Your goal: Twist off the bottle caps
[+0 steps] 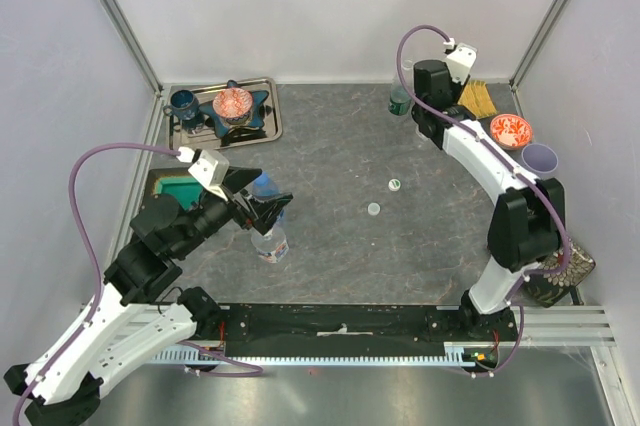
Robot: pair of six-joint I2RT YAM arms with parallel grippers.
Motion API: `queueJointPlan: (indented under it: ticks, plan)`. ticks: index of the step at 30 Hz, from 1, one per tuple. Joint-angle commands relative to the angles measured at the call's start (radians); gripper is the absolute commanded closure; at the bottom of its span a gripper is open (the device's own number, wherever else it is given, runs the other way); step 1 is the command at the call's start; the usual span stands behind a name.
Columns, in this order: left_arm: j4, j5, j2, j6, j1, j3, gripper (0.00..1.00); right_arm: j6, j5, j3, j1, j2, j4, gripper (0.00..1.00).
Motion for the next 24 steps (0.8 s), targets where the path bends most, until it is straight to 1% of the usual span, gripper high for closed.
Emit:
queueJointPlan:
  ticks: [1, 5, 11, 17, 20, 21, 23, 24]
  plan:
    - [0.027, 0.017, -0.005, 0.051, 0.001, -0.008, 0.03, 0.010, 0.011, 0.068, -0.023, 0.071, 0.090, 1.00]
    - [0.042, 0.015, 0.010, 0.064, 0.001, -0.014, 0.03, -0.021, 0.022, 0.102, -0.024, 0.142, 0.118, 1.00]
    - [0.062, 0.019, 0.030, 0.068, 0.001, -0.029, 0.03, -0.027, 0.013, 0.118, -0.029, 0.182, 0.145, 1.00]
    - [0.070, 0.025, 0.044, 0.068, 0.001, -0.034, 0.02, -0.032, -0.008, 0.137, -0.036, 0.202, 0.098, 1.00]
    - [0.069, 0.025, 0.041, 0.071, 0.001, -0.035, 0.02, -0.012, -0.035, 0.139, -0.043, 0.197, 0.058, 0.90]
    - [0.070, 0.026, 0.041, 0.071, 0.001, -0.035, 0.02, -0.009, -0.044, 0.139, -0.046, 0.194, 0.050, 0.81]
    - [0.070, 0.028, 0.041, 0.071, 0.001, -0.035, 0.02, -0.003, -0.054, 0.144, -0.049, 0.189, 0.032, 0.75]
    - [0.070, 0.028, 0.042, 0.071, 0.001, -0.035, 0.02, -0.001, -0.059, 0.145, -0.050, 0.188, 0.024, 0.69]
